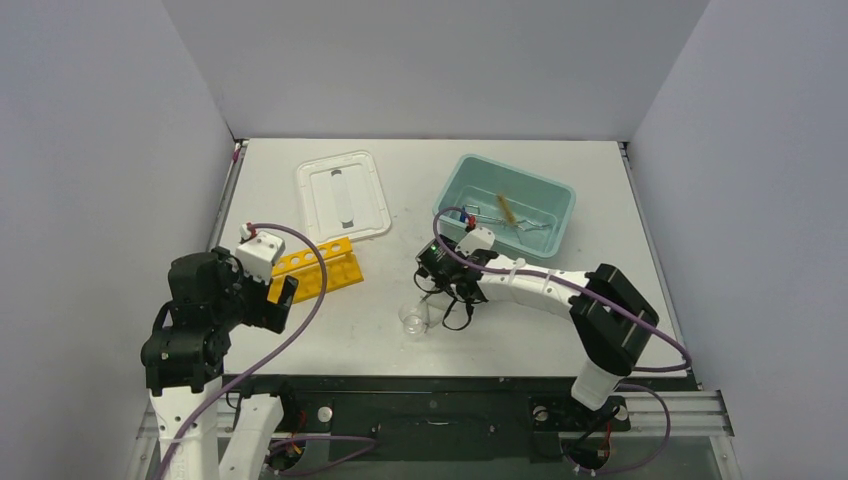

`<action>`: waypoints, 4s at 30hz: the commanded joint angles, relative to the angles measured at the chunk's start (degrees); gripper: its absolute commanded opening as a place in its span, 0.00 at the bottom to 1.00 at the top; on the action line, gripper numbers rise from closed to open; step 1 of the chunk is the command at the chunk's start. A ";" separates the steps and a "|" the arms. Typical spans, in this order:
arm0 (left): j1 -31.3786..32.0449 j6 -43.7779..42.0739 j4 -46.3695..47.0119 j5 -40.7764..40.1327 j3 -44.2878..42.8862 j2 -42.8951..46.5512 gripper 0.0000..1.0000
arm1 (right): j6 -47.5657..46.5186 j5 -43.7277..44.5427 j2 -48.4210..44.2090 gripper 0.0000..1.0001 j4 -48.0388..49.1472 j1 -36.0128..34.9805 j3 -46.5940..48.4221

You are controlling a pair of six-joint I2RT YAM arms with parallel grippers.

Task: Organize the chemistry lab equipment
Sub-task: Place the chemistry item in the storage box, then pick up the chemistry item at the center of the board, then place the chemistry item in the storage box.

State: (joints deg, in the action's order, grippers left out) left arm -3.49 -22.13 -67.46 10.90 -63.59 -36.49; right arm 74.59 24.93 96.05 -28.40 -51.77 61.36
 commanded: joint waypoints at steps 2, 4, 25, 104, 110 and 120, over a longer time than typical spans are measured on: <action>-0.21 -1.21 1.66 -0.63 0.24 0.52 0.96 | 5.92 8.09 1.65 0.77 -2.40 -0.18 4.57; -0.21 -1.48 1.49 -0.69 0.23 0.39 0.97 | 6.59 9.16 2.13 0.74 -2.51 -0.13 4.97; -0.21 -2.72 0.27 -0.72 0.22 0.49 0.97 | 13.93 13.52 7.14 0.48 -3.74 0.66 3.44; -0.21 -3.51 -0.51 -2.09 -0.59 1.18 0.97 | -61.65 -19.71 -14.25 0.00 2.97 16.62 17.84; -0.22 -3.49 -0.38 -2.32 -0.81 1.10 0.97 | -81.27 -1.00 -11.40 0.00 4.55 19.58 21.19; -0.22 -2.91 0.44 -2.09 -0.49 0.48 0.97 | -88.59 -5.00 -2.02 0.00 4.88 25.63 18.47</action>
State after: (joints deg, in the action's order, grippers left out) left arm -3.49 -25.67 -68.40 9.08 -62.08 -35.79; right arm -8.08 19.44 92.36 -24.71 -25.96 82.35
